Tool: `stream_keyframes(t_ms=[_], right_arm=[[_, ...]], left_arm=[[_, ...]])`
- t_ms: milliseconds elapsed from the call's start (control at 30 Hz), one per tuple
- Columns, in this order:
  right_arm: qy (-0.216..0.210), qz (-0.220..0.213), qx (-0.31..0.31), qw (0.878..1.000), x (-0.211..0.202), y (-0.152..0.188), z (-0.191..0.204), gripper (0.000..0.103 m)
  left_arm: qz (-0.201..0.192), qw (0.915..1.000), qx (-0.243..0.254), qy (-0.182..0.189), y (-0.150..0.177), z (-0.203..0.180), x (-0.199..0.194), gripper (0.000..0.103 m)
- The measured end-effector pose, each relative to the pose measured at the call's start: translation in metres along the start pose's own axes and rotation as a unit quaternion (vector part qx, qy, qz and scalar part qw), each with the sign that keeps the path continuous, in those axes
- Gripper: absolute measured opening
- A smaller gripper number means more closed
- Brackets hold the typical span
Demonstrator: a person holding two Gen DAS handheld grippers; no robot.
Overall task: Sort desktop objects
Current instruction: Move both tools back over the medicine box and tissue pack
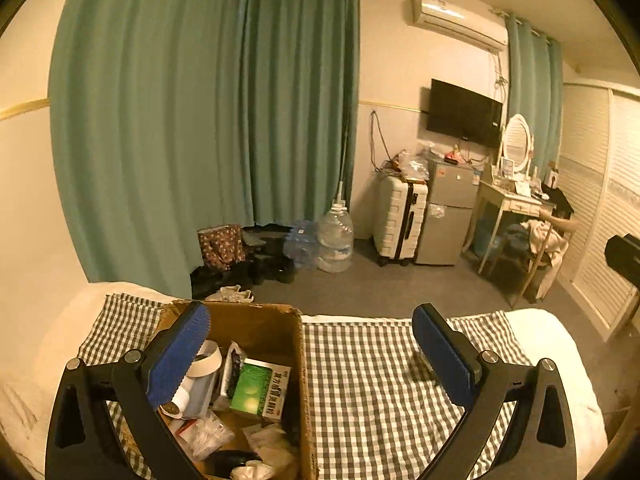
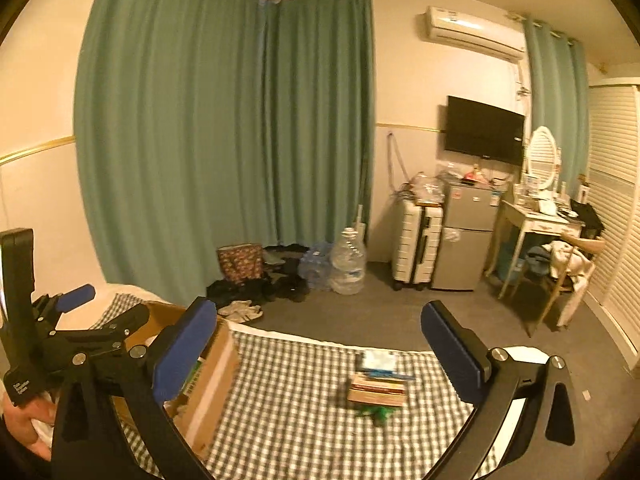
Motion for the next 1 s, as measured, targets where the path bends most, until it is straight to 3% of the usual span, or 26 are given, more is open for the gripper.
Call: stream_keyframes(t_ms=[300,467,833,1000], right_arm=[[0.036,0.013,0.014,0.999,-0.019,0.020,-0.044,0.103],[0.045,0.033,0.039,0.998,-0.012,0.042,-0.070,0.103],[0.066,0.095,0.075,0.990,0.040,0.124,-0.128,0.103],[0.066,0.139,0.103,0.983,0.076,0.178,-0.149,0.103]], left_arm=[[0.008,0.9996,0.011,0.023,0.009,-0.036,-0.001,0.103],[0.037,0.9984,0.013,0.040,0.030,-0.062,0.010,0.103],[0.108,0.9905,0.068,0.052,0.116,-0.106,0.061,0.103],[0.142,0.9864,0.060,0.057,0.153,-0.113,0.090,0.103]])
Point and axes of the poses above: each gripper's, at about its wrist camera, not at the fingertips, and x roughly the way its jaws point, z to its left, y to its underside, the point moved 9 cm from there along x, roughly the way its jaws point, and after that the axes turned 14 degrees about -z, right-handed, at the moved point
